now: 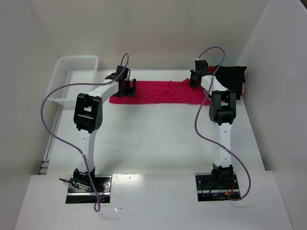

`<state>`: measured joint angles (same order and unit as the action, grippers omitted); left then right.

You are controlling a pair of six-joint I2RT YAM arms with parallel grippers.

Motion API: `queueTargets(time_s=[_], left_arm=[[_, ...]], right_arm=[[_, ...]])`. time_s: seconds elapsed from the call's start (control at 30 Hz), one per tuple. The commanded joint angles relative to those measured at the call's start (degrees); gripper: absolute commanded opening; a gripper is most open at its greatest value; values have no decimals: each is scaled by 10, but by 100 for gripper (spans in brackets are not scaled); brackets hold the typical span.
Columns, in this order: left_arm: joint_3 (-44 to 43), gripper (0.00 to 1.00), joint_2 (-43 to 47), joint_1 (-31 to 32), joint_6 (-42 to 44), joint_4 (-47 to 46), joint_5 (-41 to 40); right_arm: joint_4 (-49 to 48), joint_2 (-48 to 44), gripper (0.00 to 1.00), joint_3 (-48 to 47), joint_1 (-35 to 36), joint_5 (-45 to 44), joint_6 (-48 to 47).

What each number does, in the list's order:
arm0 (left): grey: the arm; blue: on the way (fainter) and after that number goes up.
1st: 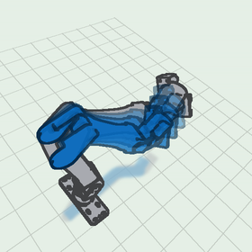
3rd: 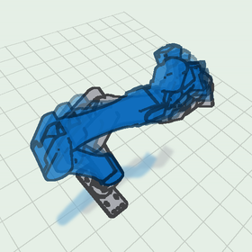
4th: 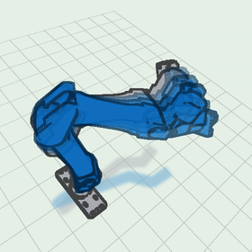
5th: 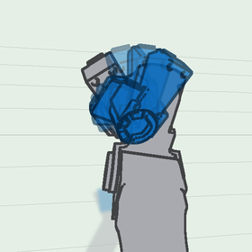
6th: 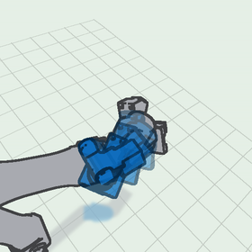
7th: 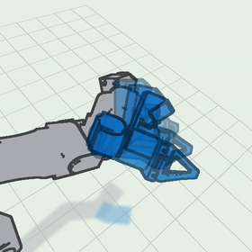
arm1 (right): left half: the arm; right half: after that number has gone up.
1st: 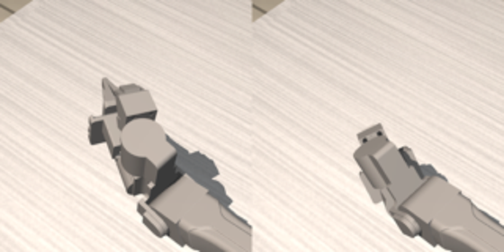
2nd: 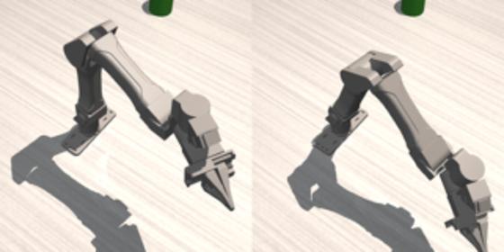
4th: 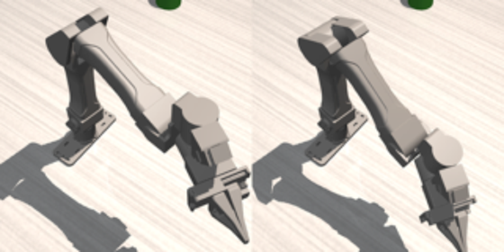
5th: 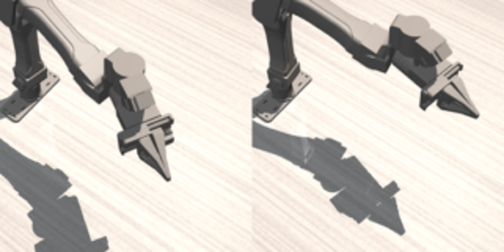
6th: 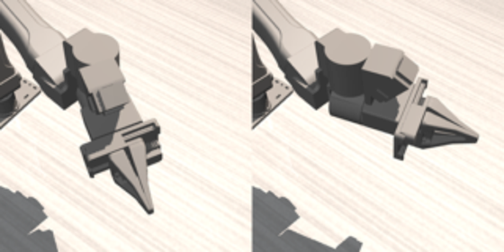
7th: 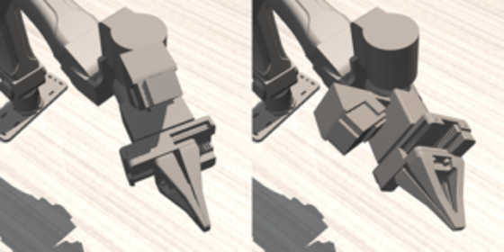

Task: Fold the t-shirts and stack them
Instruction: Fold the other side of the tshirt into a rectangle

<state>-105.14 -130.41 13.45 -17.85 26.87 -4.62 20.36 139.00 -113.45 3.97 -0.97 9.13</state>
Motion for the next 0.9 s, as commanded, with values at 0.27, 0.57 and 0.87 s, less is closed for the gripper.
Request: queueTargets(time_s=[0.27, 0.57, 0.87], left_arm=[[-33, 99, -19, -3, 9, -1, 8], [-85, 99, -43, -3, -8, -7, -49], [-161, 99, -97, -3, 10, 41, -112]], right_arm=[[-23, -70, 11, 21, -17, 17, 16], [-30, -75, 11, 40, -17, 51, 11], [-30, -80, 11, 45, -17, 56, 5]])
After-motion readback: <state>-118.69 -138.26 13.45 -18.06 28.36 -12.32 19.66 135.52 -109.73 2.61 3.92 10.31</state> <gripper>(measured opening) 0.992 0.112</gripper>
